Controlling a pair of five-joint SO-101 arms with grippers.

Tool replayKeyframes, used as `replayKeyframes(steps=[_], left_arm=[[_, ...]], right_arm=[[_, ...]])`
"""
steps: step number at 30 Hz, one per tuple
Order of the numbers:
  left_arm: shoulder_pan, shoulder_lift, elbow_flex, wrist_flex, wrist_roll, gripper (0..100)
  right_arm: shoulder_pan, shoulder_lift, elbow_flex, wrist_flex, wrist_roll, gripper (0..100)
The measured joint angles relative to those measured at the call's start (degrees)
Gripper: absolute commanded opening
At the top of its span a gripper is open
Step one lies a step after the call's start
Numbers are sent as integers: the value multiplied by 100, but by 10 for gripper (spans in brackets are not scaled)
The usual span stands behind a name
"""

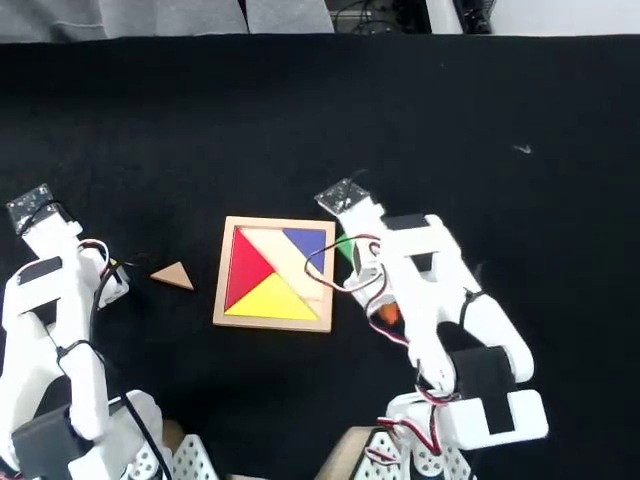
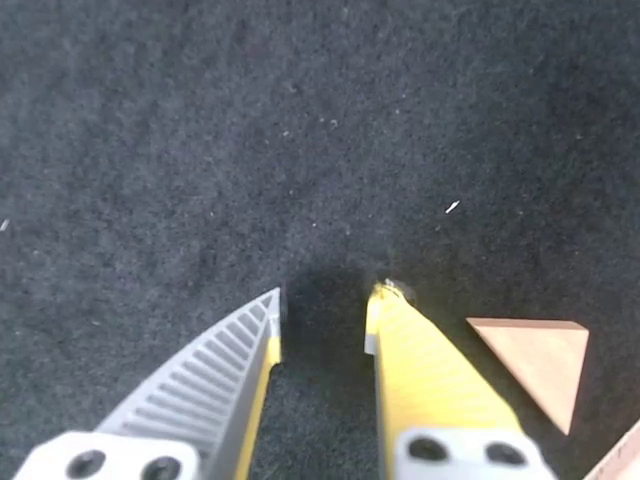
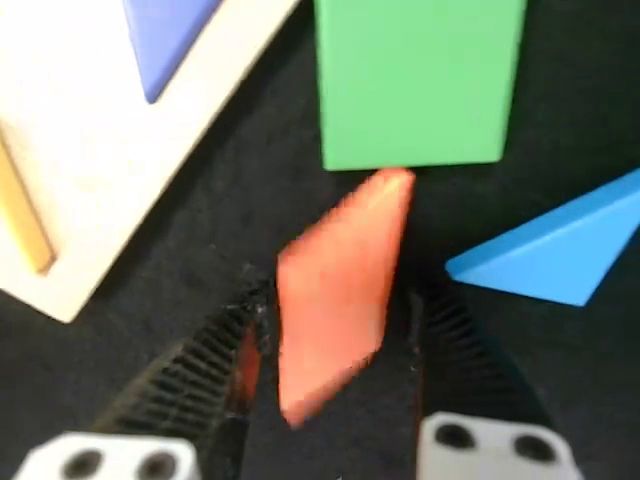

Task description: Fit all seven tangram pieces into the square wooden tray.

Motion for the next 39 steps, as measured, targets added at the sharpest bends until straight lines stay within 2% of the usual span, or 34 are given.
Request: replayKeyframes(steps=[7, 16, 18, 27, 39], left_arm=[[0, 0, 0, 0, 0, 149], [0, 0, 0, 0, 0, 149], [0, 0, 0, 0, 0, 149], [0, 0, 0, 0, 0, 149], [0, 0, 0, 0, 0, 149]], right_arm=[[53, 62, -70, -26, 26, 187], [202, 97, -440, 475, 35, 189], [202, 88, -440, 545, 35, 214], [-475, -1160, 114, 677, 325, 237], [-360, -352, 167, 193, 387, 203]])
